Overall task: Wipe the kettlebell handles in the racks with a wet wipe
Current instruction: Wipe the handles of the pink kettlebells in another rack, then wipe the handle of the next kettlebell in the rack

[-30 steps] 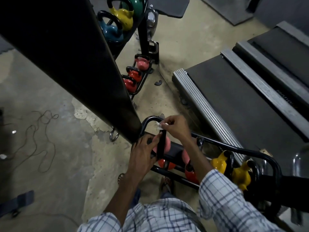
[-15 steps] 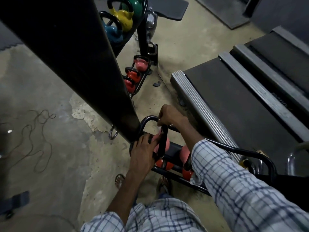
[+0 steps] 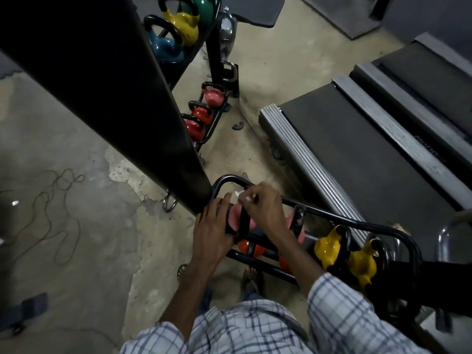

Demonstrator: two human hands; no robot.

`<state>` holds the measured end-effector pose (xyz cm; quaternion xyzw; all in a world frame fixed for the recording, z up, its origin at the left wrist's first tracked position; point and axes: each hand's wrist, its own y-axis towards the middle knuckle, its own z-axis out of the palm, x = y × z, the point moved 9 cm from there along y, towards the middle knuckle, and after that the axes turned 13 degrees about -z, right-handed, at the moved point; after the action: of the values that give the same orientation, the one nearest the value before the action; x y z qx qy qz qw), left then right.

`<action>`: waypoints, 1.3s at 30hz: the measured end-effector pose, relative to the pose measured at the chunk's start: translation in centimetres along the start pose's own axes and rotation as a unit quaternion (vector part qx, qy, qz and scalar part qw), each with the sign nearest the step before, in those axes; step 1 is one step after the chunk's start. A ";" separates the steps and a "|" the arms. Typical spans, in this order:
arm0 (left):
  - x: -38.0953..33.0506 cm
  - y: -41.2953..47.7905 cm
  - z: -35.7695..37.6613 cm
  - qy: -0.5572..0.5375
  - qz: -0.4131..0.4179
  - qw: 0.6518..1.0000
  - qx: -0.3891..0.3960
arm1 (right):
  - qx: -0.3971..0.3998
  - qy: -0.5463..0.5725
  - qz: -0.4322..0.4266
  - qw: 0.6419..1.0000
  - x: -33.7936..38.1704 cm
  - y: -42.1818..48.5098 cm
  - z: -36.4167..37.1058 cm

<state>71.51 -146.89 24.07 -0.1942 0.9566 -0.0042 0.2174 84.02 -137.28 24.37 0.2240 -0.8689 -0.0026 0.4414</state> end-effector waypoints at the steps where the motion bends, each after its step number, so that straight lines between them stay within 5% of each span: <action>1: -0.1 0.1 0.1 0.005 0.006 1.000 0.004 | 0.000 -0.006 -0.018 1.000 0.7 -1.5 0.4; 10: -0.5 0.8 1.8 0.036 0.084 0.991 0.098 | -0.011 0.031 -0.076 0.997 1.5 -7.8 1.9; 16: 0.2 1.2 1.7 0.057 0.086 0.990 0.100 | -0.082 0.191 0.144 0.967 -3.1 -11.5 2.9; 21: -0.1 1.1 1.9 0.035 0.083 0.992 0.094 | -0.082 0.224 0.193 0.952 -3.9 -10.9 2.5; 26: -0.7 0.9 1.9 0.052 0.087 0.992 0.070 | -0.129 0.220 0.154 0.955 -1.8 -9.6 -1.9; 30: -3.5 -0.1 1.5 0.047 0.105 0.993 0.032 | -0.204 0.059 0.081 0.974 -3.0 -8.9 -9.8; 34: -8.5 -3.0 3.3 0.023 0.193 0.979 0.066 | -0.153 -0.025 0.059 0.986 -5.7 -8.9 -11.8; 39: -10.7 -5.2 5.7 0.035 0.250 0.964 0.083 | -0.098 0.005 0.003 0.995 -4.5 -9.3 -11.4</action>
<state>84.64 -147.32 23.85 0.0703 0.9779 -0.0358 0.1936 98.69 -141.64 25.99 0.1773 -0.8626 -0.0856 0.4660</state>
